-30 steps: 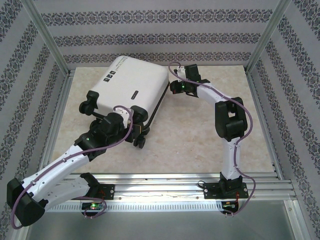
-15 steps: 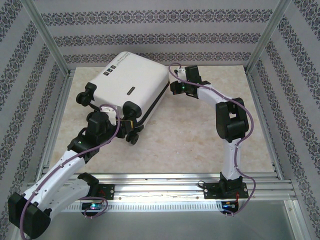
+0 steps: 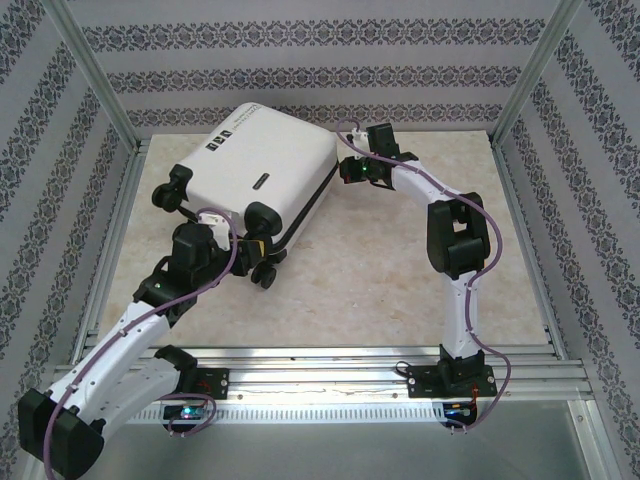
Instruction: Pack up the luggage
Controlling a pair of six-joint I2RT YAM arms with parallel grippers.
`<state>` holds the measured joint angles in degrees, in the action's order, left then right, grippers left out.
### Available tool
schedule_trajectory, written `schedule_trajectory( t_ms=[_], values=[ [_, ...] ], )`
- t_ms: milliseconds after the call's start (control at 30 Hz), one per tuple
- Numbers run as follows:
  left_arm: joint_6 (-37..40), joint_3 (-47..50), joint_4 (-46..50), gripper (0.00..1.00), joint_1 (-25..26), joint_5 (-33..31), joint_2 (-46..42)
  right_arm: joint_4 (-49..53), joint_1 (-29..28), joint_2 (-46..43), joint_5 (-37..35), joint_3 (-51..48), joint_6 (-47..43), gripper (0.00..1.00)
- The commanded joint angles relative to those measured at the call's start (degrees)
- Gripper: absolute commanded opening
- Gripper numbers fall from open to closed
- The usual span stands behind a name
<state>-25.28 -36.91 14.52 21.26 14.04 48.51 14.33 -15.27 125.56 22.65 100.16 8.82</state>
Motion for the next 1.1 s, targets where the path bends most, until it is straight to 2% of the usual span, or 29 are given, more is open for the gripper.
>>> schedule_trajectory(
  t_ms=[0,100,200,300,433,567,700,833,967,1067],
  values=[
    [-3.4,2.9,13.4,0.08,-9.1,-14.4,1.5,0.1,0.6,-3.1,-1.9,-3.2,0.6,0.00],
    [-4.6,2.2,12.7,0.10,-12.7,-14.6,2.0,-1.2,0.2,-5.2,-1.2,-6.7,0.7,0.00],
    [-5.0,1.8,10.9,0.21,-14.5,-14.8,2.1,-2.5,-0.3,-6.6,0.0,-9.5,1.3,0.00],
    [-4.2,0.4,10.2,0.25,-16.2,-16.7,3.6,-3.8,-1.1,-7.8,1.0,-11.9,2.0,0.00],
    [-3.1,-0.8,6.8,0.31,-21.0,-15.4,6.3,-5.2,-2.8,-9.2,1.0,-14.3,2.6,0.00],
    [-3.7,-2.0,1.8,0.34,-25.7,-12.4,10.9,-7.2,-4.2,-10.5,1.3,-16.7,3.9,0.00],
    [-4.6,-4.7,0.2,0.34,-27.6,-10.1,14.8,-8.1,-5.1,-11.5,1.0,-18.1,4.5,0.00],
    [-7.6,-7.0,3.1,0.40,-27.5,-5.5,12.2,-8.1,-5.2,-11.7,1.3,-18.4,4.3,0.00],
    [-16.0,-5.4,4.9,0.53,-27.0,0.8,4.6,-8.2,-5.2,-11.7,1.4,-18.3,4.0,0.00],
    [-22.4,-2.8,5.1,0.59,-25.0,1.5,-2.3,-8.4,-5.0,-11.7,1.5,-18.5,3.8,0.00]
  ],
)
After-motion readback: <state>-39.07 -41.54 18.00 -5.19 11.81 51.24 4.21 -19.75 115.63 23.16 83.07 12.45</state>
